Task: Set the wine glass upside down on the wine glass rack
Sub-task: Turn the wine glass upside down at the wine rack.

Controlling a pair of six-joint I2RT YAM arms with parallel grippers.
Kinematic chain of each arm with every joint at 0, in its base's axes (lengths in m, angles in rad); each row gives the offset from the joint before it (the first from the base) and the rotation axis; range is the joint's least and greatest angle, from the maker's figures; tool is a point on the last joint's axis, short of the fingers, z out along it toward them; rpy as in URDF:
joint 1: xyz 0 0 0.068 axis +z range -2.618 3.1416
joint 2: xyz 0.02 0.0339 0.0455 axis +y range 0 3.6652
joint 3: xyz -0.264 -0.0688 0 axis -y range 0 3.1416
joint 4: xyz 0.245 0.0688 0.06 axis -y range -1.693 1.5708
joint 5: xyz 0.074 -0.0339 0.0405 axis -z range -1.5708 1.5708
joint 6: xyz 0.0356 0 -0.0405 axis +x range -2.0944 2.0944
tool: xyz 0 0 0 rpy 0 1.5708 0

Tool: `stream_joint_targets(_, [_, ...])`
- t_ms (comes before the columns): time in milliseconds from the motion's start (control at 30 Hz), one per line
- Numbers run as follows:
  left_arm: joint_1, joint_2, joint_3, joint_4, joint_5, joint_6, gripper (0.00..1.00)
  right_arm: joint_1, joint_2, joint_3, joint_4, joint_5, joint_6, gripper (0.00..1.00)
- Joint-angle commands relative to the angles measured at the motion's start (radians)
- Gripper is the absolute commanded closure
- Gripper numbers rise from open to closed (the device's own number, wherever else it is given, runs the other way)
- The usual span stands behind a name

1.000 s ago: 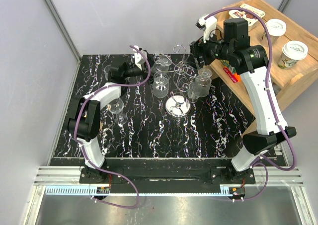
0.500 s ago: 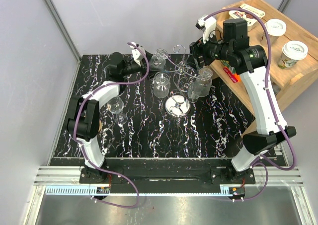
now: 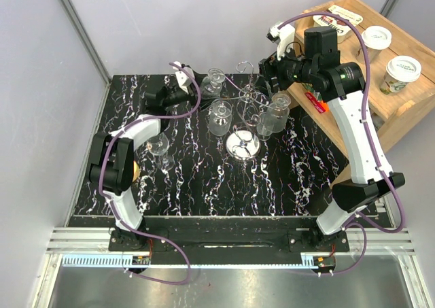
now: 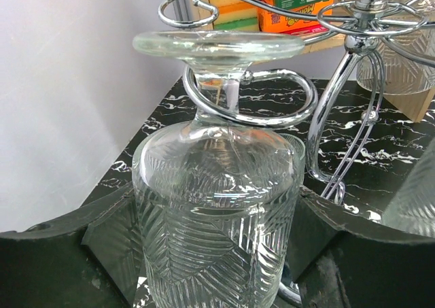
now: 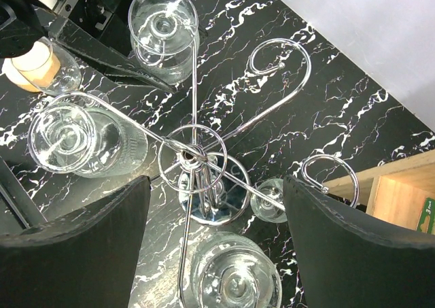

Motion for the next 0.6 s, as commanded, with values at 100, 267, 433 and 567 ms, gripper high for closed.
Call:
stream_joint_targets(100, [0.007, -0.081, -0.05, 0.06, 0.019, 0.057, 1.0, 0.001, -0.032, -0.004, 0.011, -0.014, -0.014, 0.16])
stream_joint_targets(267, [0.005, -0.095, -0.076, 0.063, 0.028, 0.08, 1.0, 0.001, -0.034, -0.005, 0.009, -0.015, -0.014, 0.16])
stream_joint_targets(433, [-0.003, -0.106, -0.074, 0.02, 0.036, 0.105, 1.0, 0.001, -0.031, -0.007, 0.009, -0.02, -0.014, 0.16])
stream_joint_targets(567, [-0.006, -0.1, -0.05, -0.007, 0.054, 0.106, 1.0, 0.001, -0.028, -0.001, 0.009, -0.021, -0.012, 0.16])
